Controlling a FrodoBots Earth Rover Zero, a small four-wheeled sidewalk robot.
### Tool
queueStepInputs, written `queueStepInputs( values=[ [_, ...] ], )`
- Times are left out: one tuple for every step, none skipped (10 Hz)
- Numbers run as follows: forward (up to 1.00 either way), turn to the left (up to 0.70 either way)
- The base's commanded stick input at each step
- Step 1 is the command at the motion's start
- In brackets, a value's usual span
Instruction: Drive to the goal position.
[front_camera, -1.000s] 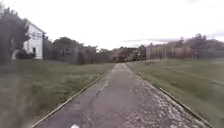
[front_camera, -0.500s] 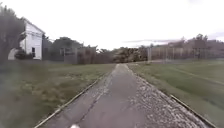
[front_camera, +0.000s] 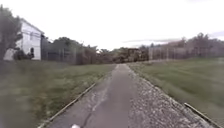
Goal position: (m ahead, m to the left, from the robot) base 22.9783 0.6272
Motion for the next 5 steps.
queueStepInputs(
  values=[
    [0.85, 0.00],
    [0.85, 0.00],
    [0.85, 0.00],
    [0.85, 0.00],
    [0.85, 0.00]
  ],
)
